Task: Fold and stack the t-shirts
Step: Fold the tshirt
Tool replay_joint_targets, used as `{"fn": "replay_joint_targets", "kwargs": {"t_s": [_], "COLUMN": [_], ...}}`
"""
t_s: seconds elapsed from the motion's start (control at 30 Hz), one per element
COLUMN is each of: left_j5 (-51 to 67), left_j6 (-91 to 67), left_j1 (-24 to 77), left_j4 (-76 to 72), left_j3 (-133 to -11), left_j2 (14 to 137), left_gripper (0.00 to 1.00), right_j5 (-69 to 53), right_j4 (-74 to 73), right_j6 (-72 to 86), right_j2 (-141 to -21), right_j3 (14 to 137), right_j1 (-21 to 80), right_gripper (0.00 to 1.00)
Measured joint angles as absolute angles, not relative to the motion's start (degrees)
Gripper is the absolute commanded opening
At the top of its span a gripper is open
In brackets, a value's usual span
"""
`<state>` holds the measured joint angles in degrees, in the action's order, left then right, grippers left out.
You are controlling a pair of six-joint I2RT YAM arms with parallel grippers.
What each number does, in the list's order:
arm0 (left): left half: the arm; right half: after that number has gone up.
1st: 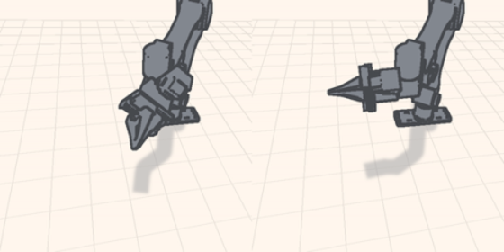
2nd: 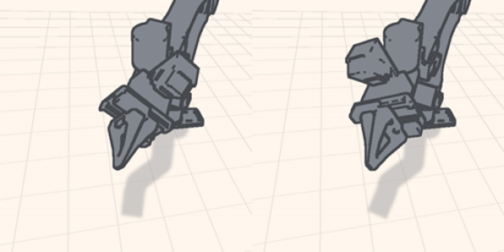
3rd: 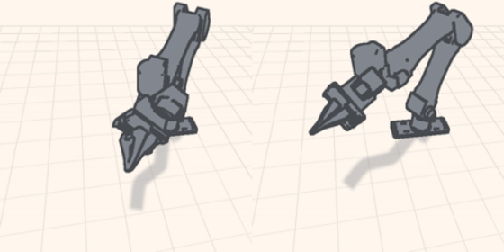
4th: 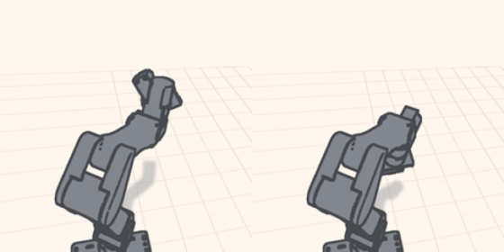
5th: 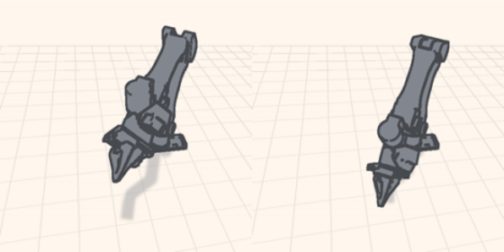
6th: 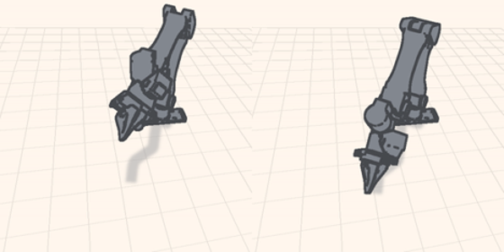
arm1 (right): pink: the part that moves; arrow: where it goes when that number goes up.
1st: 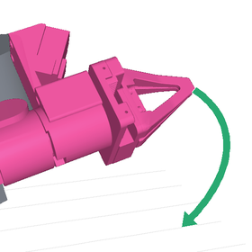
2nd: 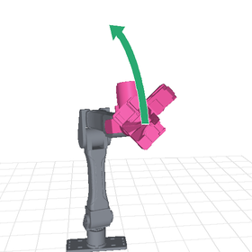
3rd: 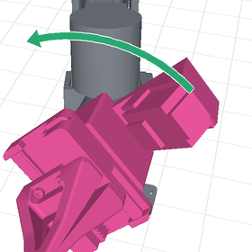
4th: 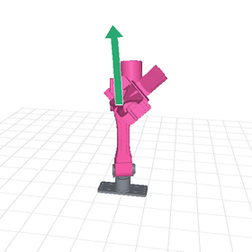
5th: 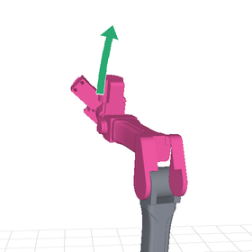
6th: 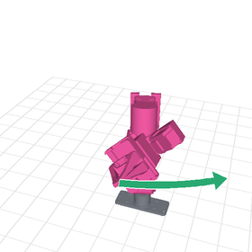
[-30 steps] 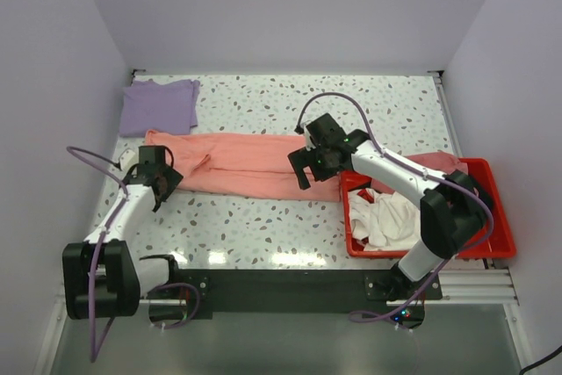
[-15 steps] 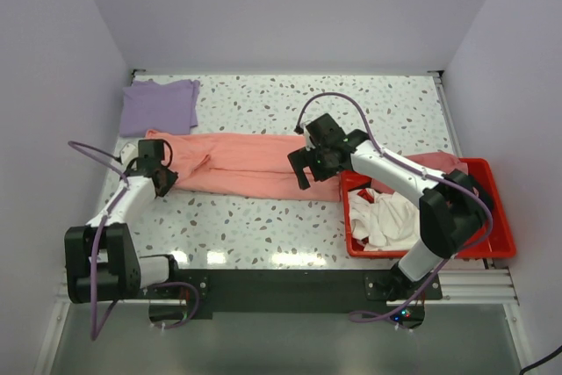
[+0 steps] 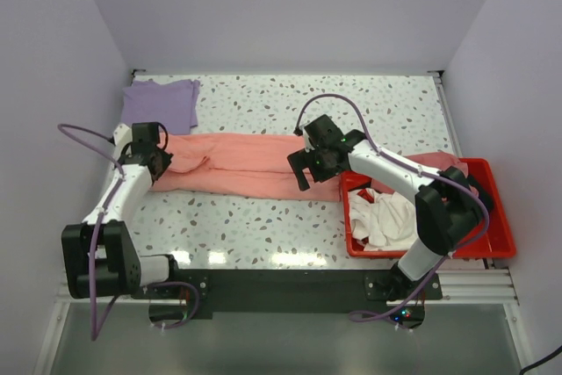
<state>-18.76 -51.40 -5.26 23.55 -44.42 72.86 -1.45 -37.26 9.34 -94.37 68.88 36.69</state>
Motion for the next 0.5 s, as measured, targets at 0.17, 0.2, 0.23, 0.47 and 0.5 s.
{"fn": "replay_joint_targets", "kwargs": {"t_s": [0.17, 0.2, 0.23, 0.47, 0.5], "left_j5": [-19.27, -19.22, -19.05, -17.56, -17.43], "left_j6": [-50.30, -49.98, -49.84, -48.27, -48.16], "left_j1": [-5.52, -5.58, -5.63, -5.67, -5.67], "left_j4": [21.87, 21.56, 21.47, 19.77, 19.68], "left_j3": [-50.28, -51.29, -52.34, -58.00, -58.78], "left_j2": [78.67, 80.34, 82.21, 91.70, 92.44], "left_gripper": [0.00, 0.00, 0.01, 0.20, 0.25], "right_j5": [-1.19, -1.13, -1.06, -0.99, -0.97], "right_j4": [-37.28, -37.28, -37.28, -37.60, -37.67], "right_j6": [9.34, 9.34, 9.34, 9.30, 9.28], "right_j2": [-94.39, -94.41, -94.43, -95.09, -95.35], "right_j3": [68.88, 68.88, 68.88, 68.90, 68.90], "right_j1": [36.69, 36.69, 36.69, 36.69, 36.69], "right_gripper": [0.99, 0.99, 0.99, 0.99, 0.99]}}
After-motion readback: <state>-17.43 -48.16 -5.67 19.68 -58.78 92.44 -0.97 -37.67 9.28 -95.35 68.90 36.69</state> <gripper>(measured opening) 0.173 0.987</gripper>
